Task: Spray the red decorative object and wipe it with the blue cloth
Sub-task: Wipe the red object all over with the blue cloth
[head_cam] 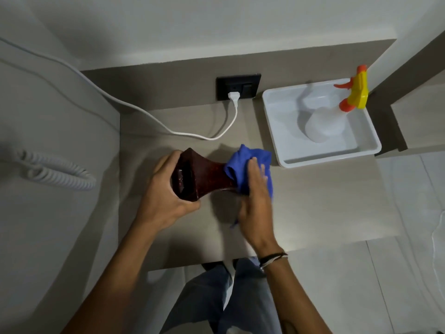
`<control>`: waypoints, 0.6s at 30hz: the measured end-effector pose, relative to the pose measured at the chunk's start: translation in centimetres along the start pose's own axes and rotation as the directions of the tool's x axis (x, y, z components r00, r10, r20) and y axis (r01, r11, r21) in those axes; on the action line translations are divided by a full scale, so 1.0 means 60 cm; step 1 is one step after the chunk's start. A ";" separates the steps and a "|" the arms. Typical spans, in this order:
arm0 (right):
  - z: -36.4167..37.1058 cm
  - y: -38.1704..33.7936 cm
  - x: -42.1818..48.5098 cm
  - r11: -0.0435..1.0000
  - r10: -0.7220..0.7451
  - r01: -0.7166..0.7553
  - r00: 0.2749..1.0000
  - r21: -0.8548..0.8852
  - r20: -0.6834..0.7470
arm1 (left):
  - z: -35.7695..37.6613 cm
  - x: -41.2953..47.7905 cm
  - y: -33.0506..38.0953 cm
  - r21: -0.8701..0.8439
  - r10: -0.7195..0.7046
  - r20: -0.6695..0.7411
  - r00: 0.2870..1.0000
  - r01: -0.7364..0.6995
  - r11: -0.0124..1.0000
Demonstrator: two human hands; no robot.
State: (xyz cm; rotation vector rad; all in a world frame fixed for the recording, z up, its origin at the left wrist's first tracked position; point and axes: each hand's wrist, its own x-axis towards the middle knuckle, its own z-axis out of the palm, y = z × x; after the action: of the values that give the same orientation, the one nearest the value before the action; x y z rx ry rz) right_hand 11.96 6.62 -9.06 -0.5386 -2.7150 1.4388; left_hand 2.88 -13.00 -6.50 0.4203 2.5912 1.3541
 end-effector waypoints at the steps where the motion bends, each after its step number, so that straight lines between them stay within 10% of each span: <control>1: 0.015 -0.033 -0.001 0.997 -0.070 0.069 0.996 0.020 0.050 | 0.002 0.004 0.004 0.006 0.006 -0.008 1.000 -0.006 1.000; 5: 0.050 -0.073 -0.016 0.949 -0.303 0.281 0.937 0.142 0.173 | -0.002 0.012 0.009 -0.025 -0.022 -0.044 0.999 0.021 0.999; 10: -0.013 -0.004 0.019 0.999 -0.021 0.024 0.994 -0.033 0.105 | -0.006 0.004 0.025 0.052 -0.045 -0.043 0.998 0.047 0.997; 16: 0.054 -0.074 -0.022 0.908 -0.417 0.406 0.896 0.102 0.154 | -0.020 0.007 0.022 0.054 -0.074 -0.022 0.997 0.075 0.996; 18: 0.023 -0.024 -0.004 0.941 -0.334 0.340 0.924 0.003 0.184 | -0.021 -0.002 0.016 0.090 -0.092 -0.011 0.996 0.093 0.992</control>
State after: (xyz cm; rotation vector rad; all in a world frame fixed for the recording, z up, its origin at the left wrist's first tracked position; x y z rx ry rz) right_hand 11.54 4.69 -8.69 0.0692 -2.7846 1.4172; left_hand 2.75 -13.50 -5.01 0.3052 2.6497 1.2149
